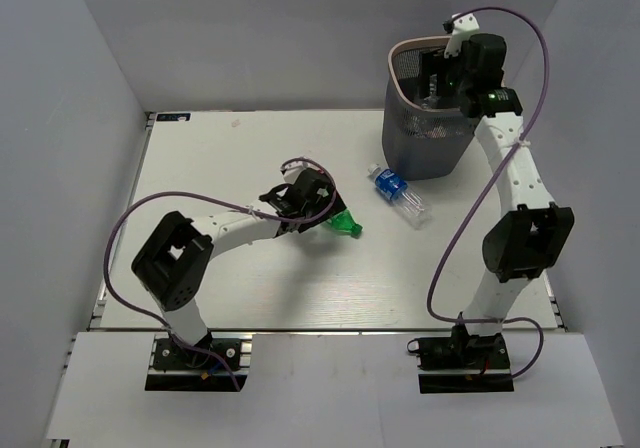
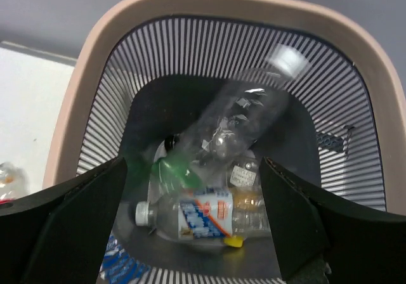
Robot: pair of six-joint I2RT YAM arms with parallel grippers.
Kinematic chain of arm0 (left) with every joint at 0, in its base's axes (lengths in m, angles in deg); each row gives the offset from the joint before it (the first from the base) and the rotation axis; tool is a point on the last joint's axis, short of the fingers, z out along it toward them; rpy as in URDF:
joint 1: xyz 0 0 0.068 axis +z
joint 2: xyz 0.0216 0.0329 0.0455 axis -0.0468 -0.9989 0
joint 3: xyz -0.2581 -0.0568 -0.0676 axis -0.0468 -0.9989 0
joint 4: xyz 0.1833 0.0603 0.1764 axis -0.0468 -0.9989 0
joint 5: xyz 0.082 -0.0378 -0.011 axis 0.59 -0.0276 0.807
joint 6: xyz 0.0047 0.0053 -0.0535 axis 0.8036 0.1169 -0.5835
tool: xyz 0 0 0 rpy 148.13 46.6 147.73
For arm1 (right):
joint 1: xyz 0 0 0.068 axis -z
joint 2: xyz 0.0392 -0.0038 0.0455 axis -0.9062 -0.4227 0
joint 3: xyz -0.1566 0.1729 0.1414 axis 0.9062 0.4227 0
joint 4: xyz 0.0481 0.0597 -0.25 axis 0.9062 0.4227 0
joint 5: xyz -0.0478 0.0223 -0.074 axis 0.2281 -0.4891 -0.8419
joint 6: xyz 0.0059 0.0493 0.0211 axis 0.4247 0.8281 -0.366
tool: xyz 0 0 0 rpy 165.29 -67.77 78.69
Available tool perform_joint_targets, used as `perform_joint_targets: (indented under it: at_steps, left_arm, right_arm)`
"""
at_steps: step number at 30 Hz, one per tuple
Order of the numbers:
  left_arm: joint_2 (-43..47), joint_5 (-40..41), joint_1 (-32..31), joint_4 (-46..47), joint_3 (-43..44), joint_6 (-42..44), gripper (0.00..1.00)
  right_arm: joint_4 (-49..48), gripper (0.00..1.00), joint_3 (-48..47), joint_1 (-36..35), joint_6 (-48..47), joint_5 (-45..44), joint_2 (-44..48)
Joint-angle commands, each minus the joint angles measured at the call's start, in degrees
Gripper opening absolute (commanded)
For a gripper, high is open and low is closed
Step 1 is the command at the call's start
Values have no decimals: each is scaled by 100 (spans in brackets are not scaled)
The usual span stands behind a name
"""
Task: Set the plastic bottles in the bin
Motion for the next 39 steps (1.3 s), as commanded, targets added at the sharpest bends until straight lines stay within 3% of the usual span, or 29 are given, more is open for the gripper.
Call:
perform_joint_targets:
  at_steps: [1,12,15,18,21,23,25,26,28,29,32,36,39]
  left_arm:
    - [-77,227,-29,-233,348,-42,100]
    - [-1219,562,-29,-805,1289,-42,100]
    - [-1473,562,-29,-753,1412,-42,95]
    - [-1545,448,-29,-823,1491,-42,81]
    - [-1300,378,-29,-823,1185,-42,60]
    - [-862,325,-29,-761,947,80,48]
    - [-492,272,-81,-761,596,143,41]
    - [-64,185,-142,-761,359,212,38]
    - [404,122,-195,-814,156,362,34]
    - [641,122,-196,-814,42,458,31]
    - [1433,184,-301,-657,93,774,28]
    - [1646,271,-301,-77,803,1739,27]
    - [1295,324,-240,634,1603,2311,27]
  right_arm:
    - [-344,90,135,122,148,733,725]
    - [-627,90,2752,219,272,1553,2675]
    - [-698,90,3166,263,254,1702,2957]
    - [-506,88,3544,298,-34,2185,3274]
    - [-277,75,3923,333,-413,3001,3547]
    - [-188,59,4371,386,-677,3344,3846]
    - [-48,48,4904,368,-905,3468,4143]
    - [-30,48,5022,377,-967,3452,4232]
    - [23,55,5563,360,-1099,3338,4347]
    - [23,74,5689,368,-1117,3059,4399]
    - [-117,87,6286,360,-1423,2663,4391]
    - [-451,90,6754,316,-1793,2486,4295]
    - [-627,90,6895,316,-1846,2161,4084]
